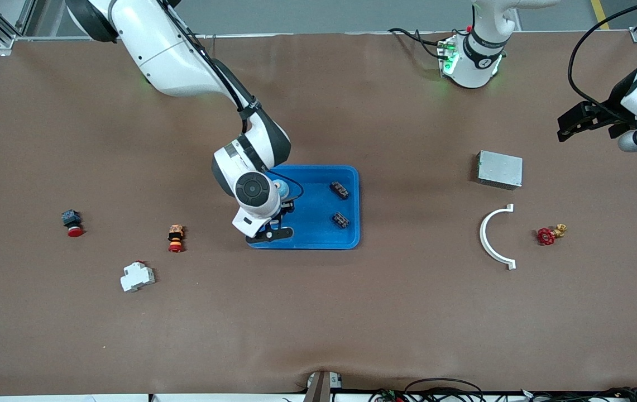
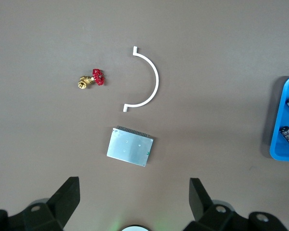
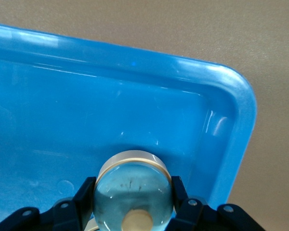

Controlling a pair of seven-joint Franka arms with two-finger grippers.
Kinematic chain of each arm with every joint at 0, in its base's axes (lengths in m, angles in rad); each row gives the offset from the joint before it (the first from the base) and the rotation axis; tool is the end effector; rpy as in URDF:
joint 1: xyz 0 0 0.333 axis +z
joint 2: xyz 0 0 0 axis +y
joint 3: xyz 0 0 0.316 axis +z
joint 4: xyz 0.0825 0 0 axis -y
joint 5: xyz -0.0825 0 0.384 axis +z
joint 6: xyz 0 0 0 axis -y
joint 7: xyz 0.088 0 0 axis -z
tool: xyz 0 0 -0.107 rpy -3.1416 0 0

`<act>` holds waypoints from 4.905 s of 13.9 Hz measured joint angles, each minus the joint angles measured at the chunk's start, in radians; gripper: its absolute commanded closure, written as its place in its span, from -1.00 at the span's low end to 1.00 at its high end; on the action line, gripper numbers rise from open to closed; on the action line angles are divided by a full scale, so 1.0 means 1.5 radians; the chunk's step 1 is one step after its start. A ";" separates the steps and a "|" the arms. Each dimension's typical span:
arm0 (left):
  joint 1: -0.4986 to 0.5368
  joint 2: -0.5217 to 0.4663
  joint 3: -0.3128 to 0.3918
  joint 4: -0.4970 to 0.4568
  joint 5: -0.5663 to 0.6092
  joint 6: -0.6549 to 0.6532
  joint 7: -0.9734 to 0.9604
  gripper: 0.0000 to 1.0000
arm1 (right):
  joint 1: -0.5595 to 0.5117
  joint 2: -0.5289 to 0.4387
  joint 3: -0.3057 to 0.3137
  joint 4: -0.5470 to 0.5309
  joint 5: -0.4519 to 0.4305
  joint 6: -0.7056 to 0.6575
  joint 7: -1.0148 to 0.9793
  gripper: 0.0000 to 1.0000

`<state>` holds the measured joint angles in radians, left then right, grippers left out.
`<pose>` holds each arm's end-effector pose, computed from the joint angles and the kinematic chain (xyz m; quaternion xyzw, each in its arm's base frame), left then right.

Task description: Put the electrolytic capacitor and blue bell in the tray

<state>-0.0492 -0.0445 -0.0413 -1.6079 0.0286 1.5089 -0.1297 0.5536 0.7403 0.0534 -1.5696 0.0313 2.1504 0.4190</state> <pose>0.5319 -0.0456 0.6261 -0.9993 -0.0201 0.0254 0.0181 0.5632 0.3872 0.1940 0.9933 0.0785 -0.0842 0.0120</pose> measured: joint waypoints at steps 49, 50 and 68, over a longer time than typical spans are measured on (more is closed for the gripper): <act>-0.001 -0.009 -0.007 0.011 0.000 -0.001 0.000 -1.00 | -0.381 -0.474 -0.020 0.045 0.020 -0.444 -0.258 -1.00; -0.001 -0.010 -0.007 0.011 0.000 -0.001 0.000 -1.00 | -0.382 -0.478 -0.020 0.045 0.019 -0.444 -0.258 -1.00; 0.015 -0.003 -0.003 0.038 0.000 -0.002 0.000 -1.00 | -0.389 -0.584 -0.020 -0.103 0.017 -0.348 -0.258 -1.00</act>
<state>-0.0267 -0.0495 -0.0463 -1.5515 0.0286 1.5064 -0.1292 -0.0303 -0.1353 0.0235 -1.7247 0.0565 1.6283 0.0324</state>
